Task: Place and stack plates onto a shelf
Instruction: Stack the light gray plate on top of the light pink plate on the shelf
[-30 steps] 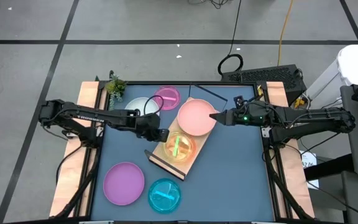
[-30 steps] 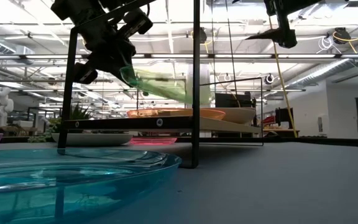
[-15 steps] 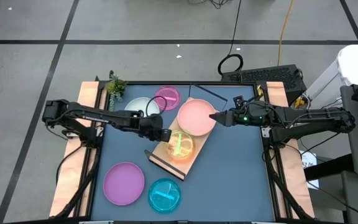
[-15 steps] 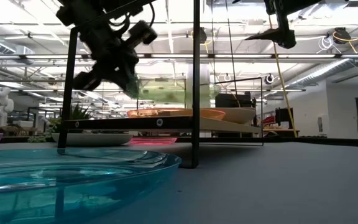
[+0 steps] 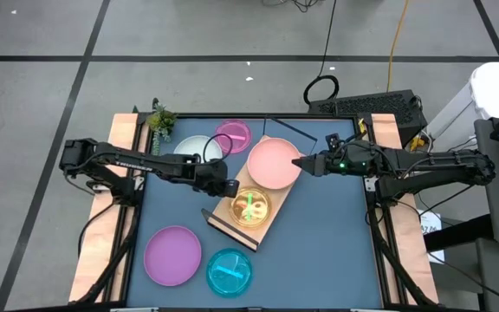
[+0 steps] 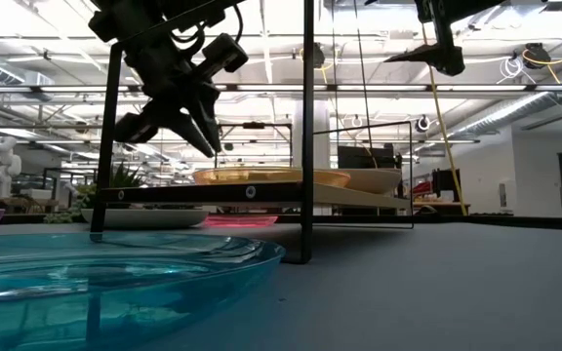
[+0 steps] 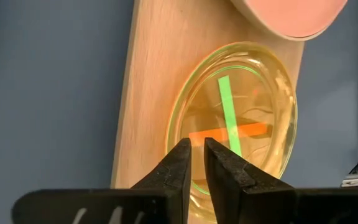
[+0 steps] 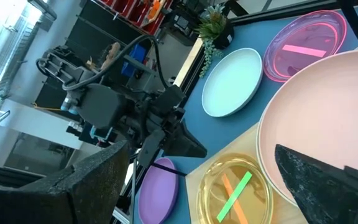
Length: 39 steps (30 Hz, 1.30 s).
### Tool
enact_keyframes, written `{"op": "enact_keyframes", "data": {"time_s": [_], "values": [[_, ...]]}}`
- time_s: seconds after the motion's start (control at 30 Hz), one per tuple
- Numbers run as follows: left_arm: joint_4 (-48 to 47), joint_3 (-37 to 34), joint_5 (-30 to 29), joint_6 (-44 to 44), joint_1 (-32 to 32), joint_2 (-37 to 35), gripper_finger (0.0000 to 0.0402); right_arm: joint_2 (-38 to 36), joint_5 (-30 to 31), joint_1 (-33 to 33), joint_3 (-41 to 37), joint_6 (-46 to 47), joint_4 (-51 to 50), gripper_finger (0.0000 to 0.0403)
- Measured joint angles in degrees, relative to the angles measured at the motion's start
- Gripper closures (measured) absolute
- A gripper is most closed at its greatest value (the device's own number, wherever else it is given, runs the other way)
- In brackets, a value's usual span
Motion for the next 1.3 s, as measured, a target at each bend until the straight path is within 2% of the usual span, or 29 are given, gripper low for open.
{"op": "enact_keyframes", "data": {"time_s": [0.3,0.53,0.7,0.83,1.0,1.13,1.3], "values": [[-0.1,0.0,0.1,0.2,0.8,-3.0,0.0339,0.0,-1.7,0.0,0.0,1.9,-0.1,0.0023],[-1.6,0.0,0.0,-1.6,4.5,-5.0,0.0339,0.0,-5.1,0.0,0.0,4.1,-0.1,0.0023],[-9.4,0.0,2.4,-4.4,9.0,-5.8,0.0339,0.0,-9.4,0.0,0.0,4.0,-0.1,0.0023],[-19.9,0.0,3.1,-5.6,12.2,-6.1,0.0338,0.0,-12.5,0.0,0.0,2.6,-0.2,0.0023],[-29.9,0.0,3.5,-1.7,16.0,-6.2,0.0337,0.0,-15.6,0.1,0.0,-0.1,-0.2,0.0023],[-33.4,0.0,3.5,0.4,18.9,-6.2,0.0304,-0.1,-18.3,0.1,0.0,0.2,-0.1,0.0023],[-33.3,0.0,3.3,3.4,21.6,-6.7,0.0216,-0.4,-18.7,0.1,0.0,0.4,-0.1,0.0023]]}}
